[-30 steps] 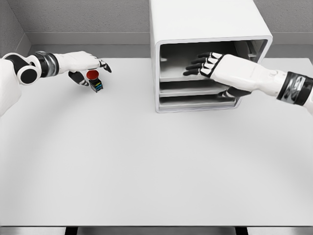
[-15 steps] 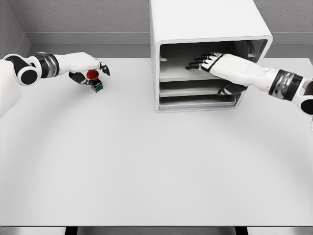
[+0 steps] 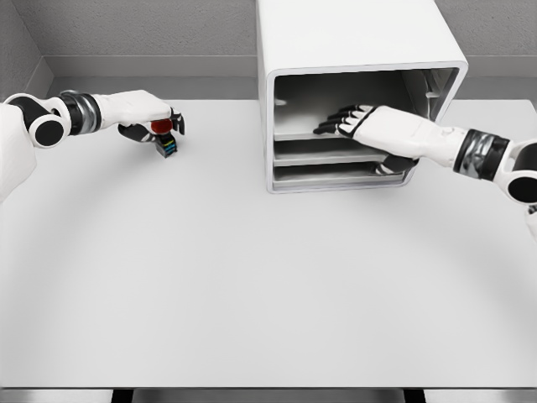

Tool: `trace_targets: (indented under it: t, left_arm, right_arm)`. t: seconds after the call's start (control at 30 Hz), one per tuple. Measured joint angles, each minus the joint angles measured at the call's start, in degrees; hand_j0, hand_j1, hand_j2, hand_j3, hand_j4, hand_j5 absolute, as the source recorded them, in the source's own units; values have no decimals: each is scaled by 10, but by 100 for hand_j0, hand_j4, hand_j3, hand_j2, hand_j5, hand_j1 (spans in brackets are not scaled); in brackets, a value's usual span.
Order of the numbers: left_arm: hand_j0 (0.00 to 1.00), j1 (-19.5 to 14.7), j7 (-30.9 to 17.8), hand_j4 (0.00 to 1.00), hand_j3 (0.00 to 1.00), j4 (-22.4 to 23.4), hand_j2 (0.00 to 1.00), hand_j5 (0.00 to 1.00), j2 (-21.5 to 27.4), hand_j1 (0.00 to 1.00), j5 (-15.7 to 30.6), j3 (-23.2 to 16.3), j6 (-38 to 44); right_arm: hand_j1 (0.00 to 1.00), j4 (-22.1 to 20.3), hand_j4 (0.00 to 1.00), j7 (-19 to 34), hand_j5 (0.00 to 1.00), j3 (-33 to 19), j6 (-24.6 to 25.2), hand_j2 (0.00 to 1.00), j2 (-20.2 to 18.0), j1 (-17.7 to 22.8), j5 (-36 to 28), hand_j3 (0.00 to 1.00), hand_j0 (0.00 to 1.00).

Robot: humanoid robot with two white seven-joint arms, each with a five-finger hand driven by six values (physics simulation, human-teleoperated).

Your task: Slide open multi-storey tabletop storage cabinets and put open load switch and slide close multi-storey tabletop storage cabinets

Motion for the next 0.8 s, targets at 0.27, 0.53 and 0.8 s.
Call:
trace_targets:
  t: [0.27,0.53,0.8]
  left_arm:
    - [54,-1,0,54,54,-1,54,54,0,54,1,0,0]
    - [54,-1,0,54,54,-4,54,54,3,54,3,1,0]
    - [54,-4,0,54,54,-5,54,54,4,54,4,2,0]
  right_arm:
    - [99,-41,99,-1,99,-3,2,99,-24,25,1,99,99]
    - [99,-85,99,-1,99,-8,1,99,-54,47,-4,99,99]
    - [99,-148,99,-2,99,-29,0,99,-90,91,-9,99,99]
